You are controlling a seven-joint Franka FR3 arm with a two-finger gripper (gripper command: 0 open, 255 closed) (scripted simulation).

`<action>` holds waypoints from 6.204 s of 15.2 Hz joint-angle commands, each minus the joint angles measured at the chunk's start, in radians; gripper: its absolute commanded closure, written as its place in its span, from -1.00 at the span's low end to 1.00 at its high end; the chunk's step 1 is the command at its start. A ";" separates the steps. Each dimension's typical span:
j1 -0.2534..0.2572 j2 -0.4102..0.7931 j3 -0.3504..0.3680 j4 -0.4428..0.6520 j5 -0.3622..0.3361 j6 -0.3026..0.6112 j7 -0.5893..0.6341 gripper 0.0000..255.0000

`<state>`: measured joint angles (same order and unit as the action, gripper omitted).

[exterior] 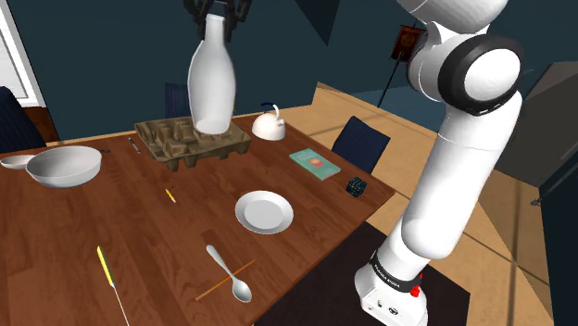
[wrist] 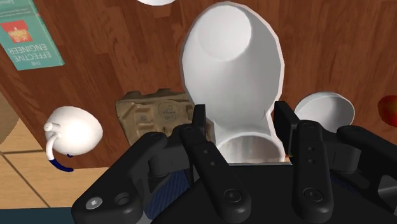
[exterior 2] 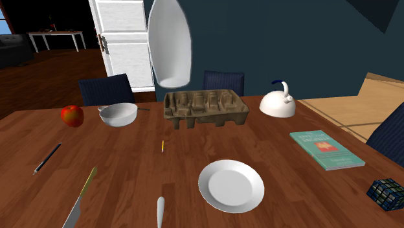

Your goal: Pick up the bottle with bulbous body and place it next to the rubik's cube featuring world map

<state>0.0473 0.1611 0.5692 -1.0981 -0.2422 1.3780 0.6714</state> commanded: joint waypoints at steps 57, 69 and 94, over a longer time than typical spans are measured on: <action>-0.369 -0.407 -1.241 -0.407 0.229 0.080 -1.531 1.00; -0.387 -0.502 -1.209 -0.658 0.177 0.252 -1.506 1.00; -0.417 -0.561 -1.228 -1.042 0.135 0.584 -1.512 1.00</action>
<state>-0.3685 -0.3986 -0.6569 -2.1213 -0.1058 1.9437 -0.8396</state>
